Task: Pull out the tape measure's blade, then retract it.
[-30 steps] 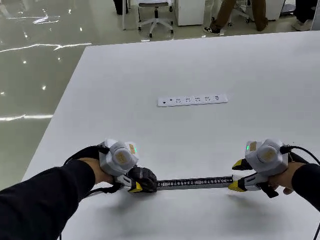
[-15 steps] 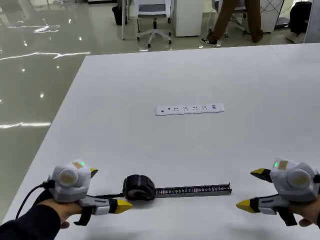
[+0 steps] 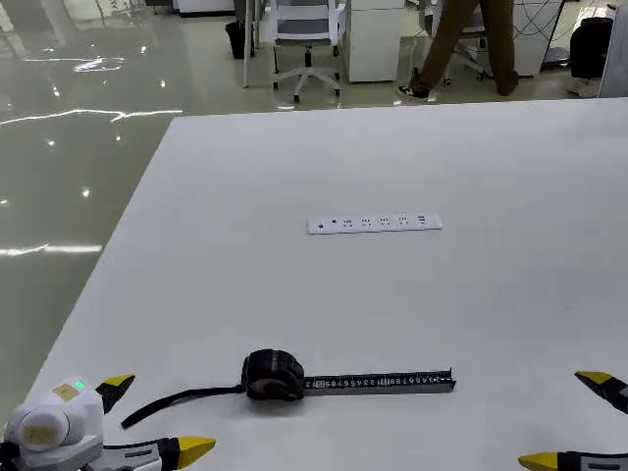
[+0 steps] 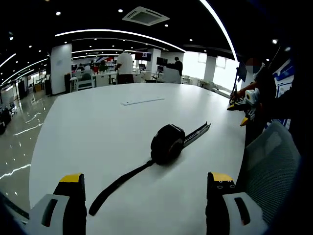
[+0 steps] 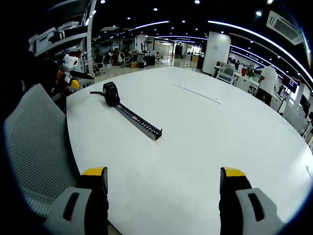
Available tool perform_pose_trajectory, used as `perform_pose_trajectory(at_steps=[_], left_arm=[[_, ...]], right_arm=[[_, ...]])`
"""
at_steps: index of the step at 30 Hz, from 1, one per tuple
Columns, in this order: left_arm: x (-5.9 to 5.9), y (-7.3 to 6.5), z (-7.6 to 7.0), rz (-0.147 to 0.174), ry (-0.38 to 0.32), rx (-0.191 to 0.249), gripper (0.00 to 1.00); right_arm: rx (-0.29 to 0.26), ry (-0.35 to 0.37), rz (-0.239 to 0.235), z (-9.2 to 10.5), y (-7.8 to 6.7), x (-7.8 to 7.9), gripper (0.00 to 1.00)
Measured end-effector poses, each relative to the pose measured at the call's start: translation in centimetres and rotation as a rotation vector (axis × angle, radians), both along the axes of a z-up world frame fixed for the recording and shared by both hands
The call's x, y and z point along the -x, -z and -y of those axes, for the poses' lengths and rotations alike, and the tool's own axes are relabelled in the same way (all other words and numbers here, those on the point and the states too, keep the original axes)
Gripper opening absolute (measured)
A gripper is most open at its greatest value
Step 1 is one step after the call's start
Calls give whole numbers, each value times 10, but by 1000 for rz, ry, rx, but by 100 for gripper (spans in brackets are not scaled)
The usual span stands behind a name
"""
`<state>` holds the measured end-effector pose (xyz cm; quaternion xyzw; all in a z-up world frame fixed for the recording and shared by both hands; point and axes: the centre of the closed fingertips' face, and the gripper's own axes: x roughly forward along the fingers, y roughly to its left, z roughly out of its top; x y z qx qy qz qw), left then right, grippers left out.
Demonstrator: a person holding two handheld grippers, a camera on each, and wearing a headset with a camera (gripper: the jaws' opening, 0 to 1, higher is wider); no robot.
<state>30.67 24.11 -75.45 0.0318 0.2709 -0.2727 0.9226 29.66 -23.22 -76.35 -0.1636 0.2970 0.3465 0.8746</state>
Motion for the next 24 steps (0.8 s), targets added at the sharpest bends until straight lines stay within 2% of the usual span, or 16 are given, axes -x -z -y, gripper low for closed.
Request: perform_pose_trajectory(at_steps=[2,3,4,5,7,9,10,11,15,24], left_arm=[[2,0,-1,10,5,-3,100],[5,2,1,3,15,2,100],[8,5,1,-19,24,1,100],[11,10,0,-41,28,-19,100],[10,9,-1,-27,32,-24,100],[11,2,4,-9,37,1,100],[10,-2,6,8,44,0,100],[10,-2,7,11,48,-6,100],[10,-1,3,-3,44,-7,100],[15,3,0,-4,35,4,100]], right_arm=[[11,-5,-7,0,1,8,95],[25,-17,0,-2,1,12,97],[30,-21,3,-2,1,15,100],[33,-27,7,-2,0,16,100],[23,-25,11,-3,-2,19,100],[12,-21,4,0,-2,17,100],[14,-16,0,0,-2,17,100],[15,-13,1,0,-4,17,100],[-13,4,2,-1,-8,16,100],[-11,15,13,1,-15,22,100]])
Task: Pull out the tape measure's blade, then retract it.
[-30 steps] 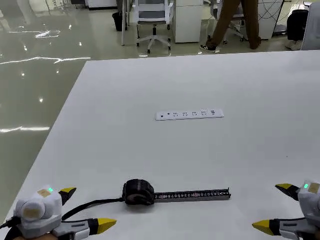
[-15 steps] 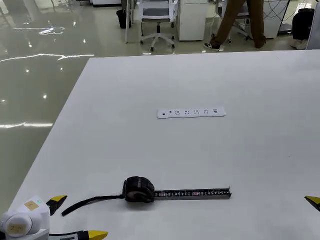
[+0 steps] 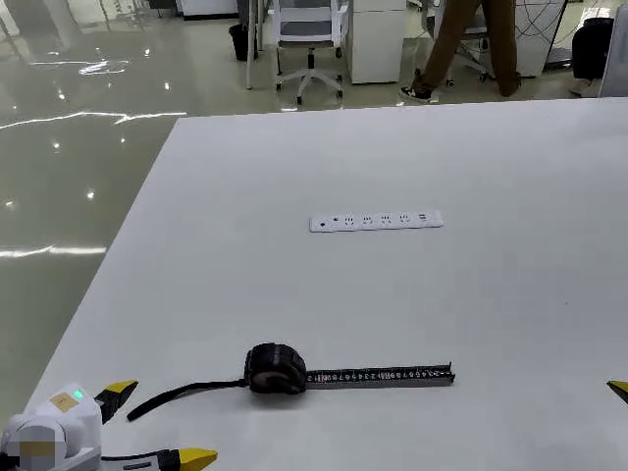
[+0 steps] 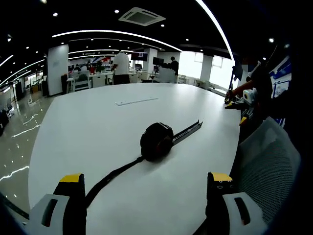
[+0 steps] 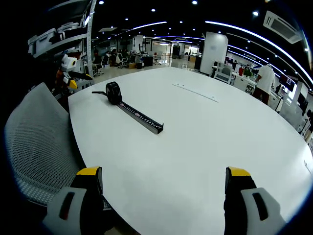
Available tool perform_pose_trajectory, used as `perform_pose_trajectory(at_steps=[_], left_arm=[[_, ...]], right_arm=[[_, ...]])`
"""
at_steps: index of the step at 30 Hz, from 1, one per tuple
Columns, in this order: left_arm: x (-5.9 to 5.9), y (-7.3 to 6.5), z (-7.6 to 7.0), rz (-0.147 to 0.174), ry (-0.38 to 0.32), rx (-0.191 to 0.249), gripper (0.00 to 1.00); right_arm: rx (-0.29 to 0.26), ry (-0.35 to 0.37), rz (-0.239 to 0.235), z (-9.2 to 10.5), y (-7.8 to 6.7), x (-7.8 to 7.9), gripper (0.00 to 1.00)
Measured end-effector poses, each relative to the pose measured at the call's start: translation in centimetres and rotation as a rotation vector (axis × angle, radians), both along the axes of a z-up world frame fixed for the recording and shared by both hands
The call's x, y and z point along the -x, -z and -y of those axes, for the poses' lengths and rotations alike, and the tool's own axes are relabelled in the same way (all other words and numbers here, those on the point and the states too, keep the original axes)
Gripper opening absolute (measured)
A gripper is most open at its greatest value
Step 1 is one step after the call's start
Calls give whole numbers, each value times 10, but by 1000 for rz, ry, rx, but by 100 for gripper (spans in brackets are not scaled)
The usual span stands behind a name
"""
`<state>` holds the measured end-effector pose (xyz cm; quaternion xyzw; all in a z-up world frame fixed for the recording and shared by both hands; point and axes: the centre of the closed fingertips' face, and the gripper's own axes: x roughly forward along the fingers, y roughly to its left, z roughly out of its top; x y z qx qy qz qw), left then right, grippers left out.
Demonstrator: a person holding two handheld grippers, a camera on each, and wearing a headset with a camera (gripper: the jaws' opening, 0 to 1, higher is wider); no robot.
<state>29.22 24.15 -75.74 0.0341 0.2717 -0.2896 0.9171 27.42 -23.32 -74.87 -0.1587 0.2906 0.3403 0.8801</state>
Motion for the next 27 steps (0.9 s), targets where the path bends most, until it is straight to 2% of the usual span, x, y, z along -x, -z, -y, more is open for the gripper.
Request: perform_pose_trajectory(at_steps=[2,4,11,15,27], left_arm=[[1,-2,2,12,-2,-17,100],[2,-1,2,-6,-2,-15,100],[3,-1,1,-7,-17,-14,100],[9,-2,9,-21,-4,-16,100],[6,-3,6,-21,-10,-26,100]], right_arm=[[5,-1,-3,0,-1,1,100],[9,0,4,1,0,1,100],[7,10,1,5,0,5,100],[19,9,-5,7,2,7,100],[19,8,-10,6,3,11,100]])
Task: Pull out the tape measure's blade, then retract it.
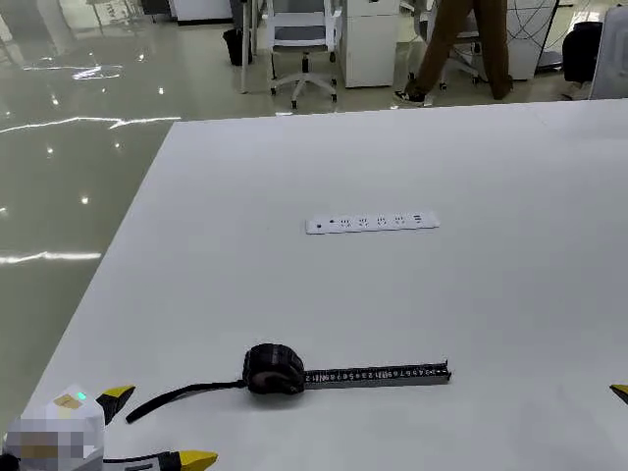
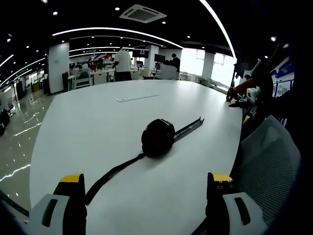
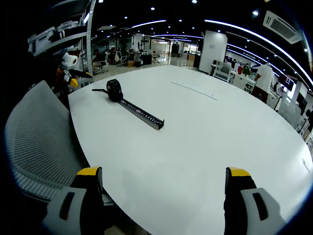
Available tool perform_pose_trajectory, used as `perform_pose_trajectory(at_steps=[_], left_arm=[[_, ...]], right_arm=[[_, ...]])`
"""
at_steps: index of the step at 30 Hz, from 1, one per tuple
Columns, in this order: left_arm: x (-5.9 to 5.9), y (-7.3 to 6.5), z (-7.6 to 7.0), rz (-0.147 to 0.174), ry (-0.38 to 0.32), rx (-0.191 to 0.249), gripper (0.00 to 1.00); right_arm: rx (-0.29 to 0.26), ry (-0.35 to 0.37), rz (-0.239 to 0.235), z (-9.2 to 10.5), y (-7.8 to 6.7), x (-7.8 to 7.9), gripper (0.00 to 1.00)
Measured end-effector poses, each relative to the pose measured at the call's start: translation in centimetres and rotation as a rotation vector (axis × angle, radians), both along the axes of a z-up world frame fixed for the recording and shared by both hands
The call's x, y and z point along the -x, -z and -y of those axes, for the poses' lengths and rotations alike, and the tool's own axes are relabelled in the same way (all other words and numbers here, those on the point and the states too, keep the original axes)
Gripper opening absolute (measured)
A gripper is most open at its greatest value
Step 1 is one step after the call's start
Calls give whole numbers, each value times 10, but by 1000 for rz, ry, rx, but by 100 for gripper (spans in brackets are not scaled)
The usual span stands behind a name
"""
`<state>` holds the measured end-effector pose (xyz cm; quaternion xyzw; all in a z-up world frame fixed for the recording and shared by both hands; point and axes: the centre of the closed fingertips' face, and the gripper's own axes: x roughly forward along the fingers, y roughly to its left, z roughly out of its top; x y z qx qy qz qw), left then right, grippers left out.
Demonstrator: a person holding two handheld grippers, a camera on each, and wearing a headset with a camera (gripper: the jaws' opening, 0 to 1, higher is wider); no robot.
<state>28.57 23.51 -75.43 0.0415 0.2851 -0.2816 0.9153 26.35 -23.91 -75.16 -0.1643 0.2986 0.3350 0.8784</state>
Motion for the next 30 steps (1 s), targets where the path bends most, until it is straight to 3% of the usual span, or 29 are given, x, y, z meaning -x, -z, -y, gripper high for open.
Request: perform_pose_trajectory(at_steps=[10,19,26,30], left_arm=[[-3,4,-7,-10,-5,-19,100],[-6,8,-8,-15,-13,-16,100],[-15,4,6,-7,-20,-14,100],[-25,-5,24,7,-23,16,100]], right_arm=[[3,-6,1,-1,-1,-3,100],[35,-20,-9,6,8,0,100],[47,-20,-6,12,5,-7,100],[61,-26,-3,11,2,-12,100]])
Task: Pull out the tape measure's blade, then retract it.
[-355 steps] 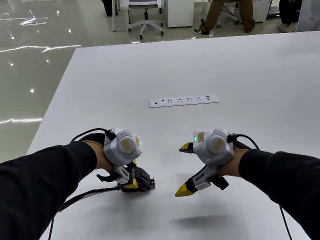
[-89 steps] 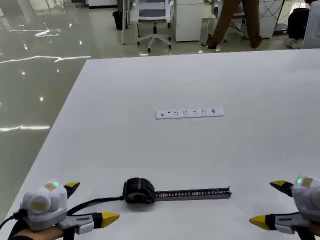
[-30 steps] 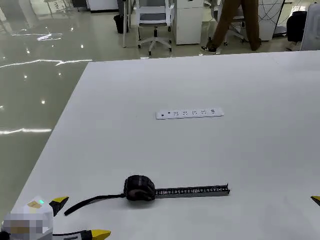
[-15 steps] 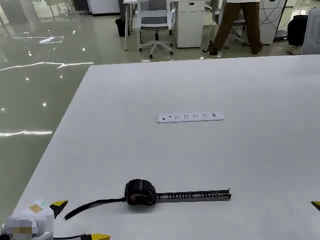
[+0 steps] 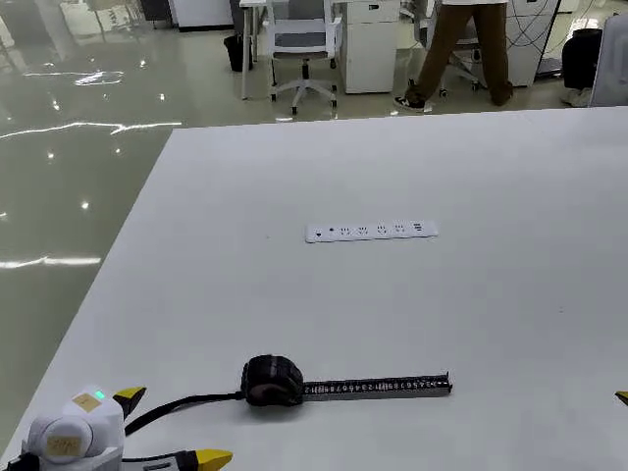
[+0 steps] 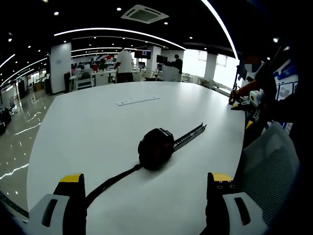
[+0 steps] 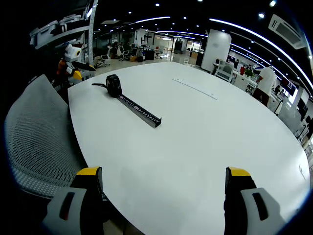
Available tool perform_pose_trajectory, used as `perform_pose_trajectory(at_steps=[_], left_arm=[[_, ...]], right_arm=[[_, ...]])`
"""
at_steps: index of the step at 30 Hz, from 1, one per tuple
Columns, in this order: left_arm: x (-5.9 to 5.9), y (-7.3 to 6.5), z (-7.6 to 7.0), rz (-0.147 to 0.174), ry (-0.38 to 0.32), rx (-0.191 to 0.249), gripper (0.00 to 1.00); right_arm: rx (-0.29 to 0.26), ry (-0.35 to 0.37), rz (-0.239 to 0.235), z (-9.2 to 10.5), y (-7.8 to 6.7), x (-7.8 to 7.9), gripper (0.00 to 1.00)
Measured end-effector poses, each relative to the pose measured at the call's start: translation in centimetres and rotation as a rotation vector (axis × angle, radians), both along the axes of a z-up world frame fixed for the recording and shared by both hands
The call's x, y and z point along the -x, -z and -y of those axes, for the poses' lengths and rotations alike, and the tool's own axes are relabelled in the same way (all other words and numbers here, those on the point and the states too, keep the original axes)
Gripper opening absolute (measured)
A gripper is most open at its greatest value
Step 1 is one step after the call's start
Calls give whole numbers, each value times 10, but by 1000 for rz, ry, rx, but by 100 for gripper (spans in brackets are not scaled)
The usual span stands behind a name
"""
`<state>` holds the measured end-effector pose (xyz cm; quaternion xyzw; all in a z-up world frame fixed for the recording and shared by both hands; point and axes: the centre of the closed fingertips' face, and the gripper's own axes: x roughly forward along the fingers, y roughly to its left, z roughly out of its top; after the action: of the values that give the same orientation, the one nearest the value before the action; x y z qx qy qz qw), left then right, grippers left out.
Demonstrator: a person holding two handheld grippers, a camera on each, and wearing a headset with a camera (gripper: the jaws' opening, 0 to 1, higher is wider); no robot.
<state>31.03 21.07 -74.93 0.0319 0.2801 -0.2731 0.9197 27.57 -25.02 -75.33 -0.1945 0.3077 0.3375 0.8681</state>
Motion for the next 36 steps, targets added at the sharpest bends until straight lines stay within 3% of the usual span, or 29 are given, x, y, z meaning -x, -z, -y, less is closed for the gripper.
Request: perform_pose_trajectory(at_steps=[4,8,10,13,15,16,18,20,23,25,27,29,32,36], left_arm=[[-9,-7,24,15,4,-5,100],[-14,-8,43,2,-12,11,100],[-24,-8,44,36,-71,10,100],[-30,-4,45,21,-174,25,100],[-36,-7,49,47,-222,62,100],[-35,-3,52,35,-215,48,100],[-37,2,59,48,-184,-6,100],[-39,3,66,47,-189,-3,100],[-42,2,72,52,-233,17,100],[-46,5,75,77,-279,31,100],[-49,7,75,114,-346,77,100],[-46,18,82,61,-335,109,100],[-49,18,81,107,-294,52,100],[-52,23,75,97,-313,59,100]], right_arm=[[36,-33,-1,-6,-6,-9,100],[69,-68,1,-11,-13,-22,100],[72,-90,10,-17,-19,-29,100],[87,-125,1,-26,-21,-37,100],[98,-169,15,-36,-26,-43,100],[104,-180,22,-40,-28,-47,100],[115,-209,22,-50,-29,-53,100],[116,-245,23,-63,-29,-59,100],[150,-329,6,-79,-23,-64,100],[171,-414,16,-89,-15,-72,98],[196,-466,-24,-96,-4,-76,95],[201,-510,-51,-104,5,-81,92],[228,-552,-80,-112,13,-88,86],[265,-611,-112,-117,26,-96,80]])
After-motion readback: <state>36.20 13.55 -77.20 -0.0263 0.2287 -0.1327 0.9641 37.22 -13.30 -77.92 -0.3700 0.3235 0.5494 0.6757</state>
